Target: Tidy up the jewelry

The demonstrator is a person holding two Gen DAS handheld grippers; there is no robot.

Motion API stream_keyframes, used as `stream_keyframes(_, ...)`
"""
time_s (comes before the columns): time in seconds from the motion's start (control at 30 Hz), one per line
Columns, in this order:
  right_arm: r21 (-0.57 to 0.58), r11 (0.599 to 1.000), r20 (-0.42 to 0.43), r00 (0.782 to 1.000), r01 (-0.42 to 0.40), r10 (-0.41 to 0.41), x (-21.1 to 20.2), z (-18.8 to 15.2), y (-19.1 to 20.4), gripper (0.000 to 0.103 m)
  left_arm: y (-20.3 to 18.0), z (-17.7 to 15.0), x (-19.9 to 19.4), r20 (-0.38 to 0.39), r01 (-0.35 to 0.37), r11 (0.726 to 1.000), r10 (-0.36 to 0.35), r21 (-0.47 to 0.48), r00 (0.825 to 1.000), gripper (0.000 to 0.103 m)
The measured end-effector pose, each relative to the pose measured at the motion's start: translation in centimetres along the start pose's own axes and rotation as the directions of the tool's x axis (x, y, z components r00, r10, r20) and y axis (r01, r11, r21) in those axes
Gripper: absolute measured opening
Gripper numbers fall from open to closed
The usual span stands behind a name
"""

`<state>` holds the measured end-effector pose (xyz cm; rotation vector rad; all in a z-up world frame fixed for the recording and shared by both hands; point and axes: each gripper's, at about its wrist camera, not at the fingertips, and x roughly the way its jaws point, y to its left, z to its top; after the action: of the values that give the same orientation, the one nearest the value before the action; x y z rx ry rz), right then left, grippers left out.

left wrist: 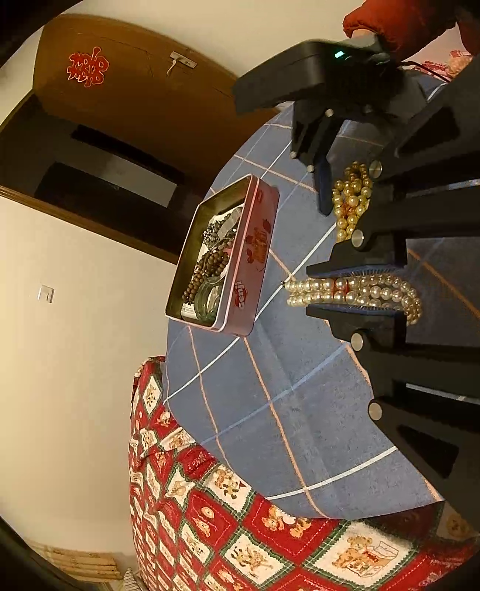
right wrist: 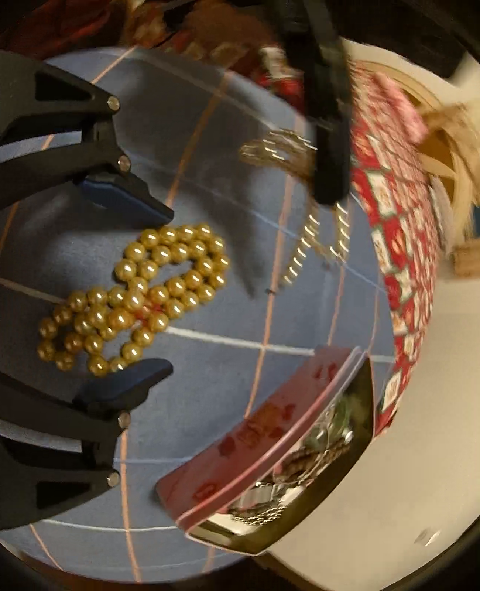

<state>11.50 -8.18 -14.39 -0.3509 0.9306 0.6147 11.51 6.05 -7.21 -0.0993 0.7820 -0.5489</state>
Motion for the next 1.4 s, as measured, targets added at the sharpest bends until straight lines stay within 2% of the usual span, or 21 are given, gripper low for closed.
stream_keyframes(0.03,0.008,1.0,-0.007,1.0,-0.01,0.01,-0.2,0.0,0.1,0.078,0.0,0.0,0.1,-0.001,0.002,1.0,-0.002,-0.002,1.0,0.013)
stream_keyframes(0.1,0.007,1.0,-0.007,1.0,-0.009,0.009,-0.5,-0.1,0.3,0.067,-0.2,0.1,0.3,-0.003,0.009,1.0,-0.009,0.0,1.0,0.013)
stream_keyframes(0.17,0.018,1.0,-0.012,1.0,0.002,-0.002,-0.8,0.0,0.4,0.041,-0.5,0.1,0.4,-0.003,0.014,1.0,-0.014,0.008,1.0,0.013)
stream_keyframes(0.23,0.05,0.999,-0.025,1.0,0.004,-0.003,-1.0,-0.1,0.2,0.025,-0.8,0.0,0.4,-0.004,0.016,1.0,-0.016,0.014,1.0,0.013)
stream_keyframes(0.5,0.231,0.972,-0.004,0.999,0.034,-0.034,-1.3,-0.6,-0.4,0.024,-1.4,-0.2,-0.7,0.023,0.022,1.0,-0.022,0.009,0.999,0.013)
stream_keyframes(0.6,0.29,0.955,0.02,0.998,0.056,-0.064,-1.9,-0.5,-0.5,0.02,-2.0,-0.3,-1.1,0.033,0.028,0.999,-0.029,0.021,0.999,0.013)
stream_keyframes(0.67,0.312,0.948,0.034,0.996,0.069,-0.083,-2.4,-0.3,-0.5,0.014,-2.4,-0.4,-1.3,0.038,0.032,0.999,-0.033,0.026,0.999,0.013)
stream_keyframes(0.77,0.356,0.932,0.067,0.992,0.072,-0.102,-3.4,-0.3,-0.6,0.014,-2.8,-0.6,-1.4,0.045,0.033,0.999,-0.034,0.028,0.998,0.013)
stream_keyframes(1.13,0.438,0.898,0.151,0.98,0.052,-0.131,-5.9,-0.4,-0.8,0.014,-3.9,-0.8,-1.3,0.055,0.049,0.998,-0.05,0.026,0.997,0.013)
stream_keyframes(1.4,0.491,0.869,0.212,0.959,0.064,-0.191,-8.5,-1.6,-1.3,0.014,-4.2,-0.7,-1.1,0.058,0.065,0.998,-0.066,0.02,0.996,0.013)
